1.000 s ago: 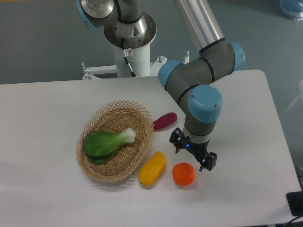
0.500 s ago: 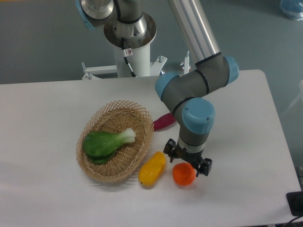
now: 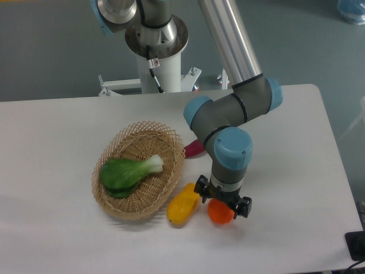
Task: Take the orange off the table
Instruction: 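Lower the gripper around the orange and close the fingers on it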
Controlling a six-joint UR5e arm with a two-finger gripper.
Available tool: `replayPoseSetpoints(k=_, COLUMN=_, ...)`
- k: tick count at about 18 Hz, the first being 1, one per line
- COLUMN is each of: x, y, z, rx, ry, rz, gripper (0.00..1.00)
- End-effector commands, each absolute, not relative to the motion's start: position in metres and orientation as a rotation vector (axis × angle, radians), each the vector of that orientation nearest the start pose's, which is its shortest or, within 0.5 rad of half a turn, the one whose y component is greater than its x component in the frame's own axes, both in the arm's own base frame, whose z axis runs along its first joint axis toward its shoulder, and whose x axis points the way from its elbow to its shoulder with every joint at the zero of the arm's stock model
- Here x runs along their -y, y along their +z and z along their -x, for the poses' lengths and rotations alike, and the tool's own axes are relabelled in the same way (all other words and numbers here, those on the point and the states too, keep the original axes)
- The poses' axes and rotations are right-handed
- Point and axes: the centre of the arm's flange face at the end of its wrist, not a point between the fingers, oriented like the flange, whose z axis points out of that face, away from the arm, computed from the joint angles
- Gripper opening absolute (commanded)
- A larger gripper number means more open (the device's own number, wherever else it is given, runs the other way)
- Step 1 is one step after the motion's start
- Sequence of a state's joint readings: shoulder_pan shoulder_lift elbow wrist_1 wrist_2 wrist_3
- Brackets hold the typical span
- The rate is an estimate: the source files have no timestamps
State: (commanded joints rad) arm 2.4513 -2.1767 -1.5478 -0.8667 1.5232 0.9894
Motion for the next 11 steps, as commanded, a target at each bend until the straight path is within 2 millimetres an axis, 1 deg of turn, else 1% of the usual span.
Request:
replayPoseSetpoints(k=4, x=-0.538, y=0.202, z=0.439, rx=-0.172, ry=0.151, rz=3.045, gripper=1.00)
replayPoseSetpoints(k=11, x=-0.541, y=0.196, z=0.438, rx=-0.176, ry=0.156, rz=3.043, gripper=1.00)
